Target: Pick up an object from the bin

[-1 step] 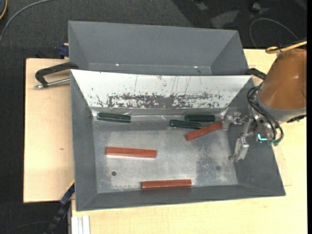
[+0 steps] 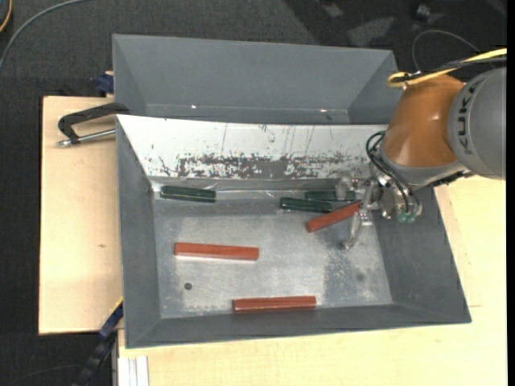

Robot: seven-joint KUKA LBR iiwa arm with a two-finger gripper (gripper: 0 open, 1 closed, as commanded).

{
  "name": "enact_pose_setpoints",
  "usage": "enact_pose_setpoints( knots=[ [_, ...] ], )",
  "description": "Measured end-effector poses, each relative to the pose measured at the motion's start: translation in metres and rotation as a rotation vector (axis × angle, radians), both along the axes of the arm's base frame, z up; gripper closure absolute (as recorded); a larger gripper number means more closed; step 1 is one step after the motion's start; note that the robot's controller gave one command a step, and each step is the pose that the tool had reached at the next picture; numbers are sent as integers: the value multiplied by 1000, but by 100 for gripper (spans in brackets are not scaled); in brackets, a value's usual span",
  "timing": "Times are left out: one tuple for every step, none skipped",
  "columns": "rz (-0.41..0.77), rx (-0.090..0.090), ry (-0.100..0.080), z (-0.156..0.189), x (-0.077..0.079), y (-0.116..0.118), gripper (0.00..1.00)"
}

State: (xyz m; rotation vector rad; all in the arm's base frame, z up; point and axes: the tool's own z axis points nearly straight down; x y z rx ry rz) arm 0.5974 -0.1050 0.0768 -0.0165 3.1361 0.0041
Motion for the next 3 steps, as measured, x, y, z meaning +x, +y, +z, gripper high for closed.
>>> enact_pose_setpoints(
  knots=[
    [110,-2,-2,-4,-4,53,0],
    [109,-2,-16,1,0,53,100],
    [64,-2,-9,169,-30,76,100]
  ],
)
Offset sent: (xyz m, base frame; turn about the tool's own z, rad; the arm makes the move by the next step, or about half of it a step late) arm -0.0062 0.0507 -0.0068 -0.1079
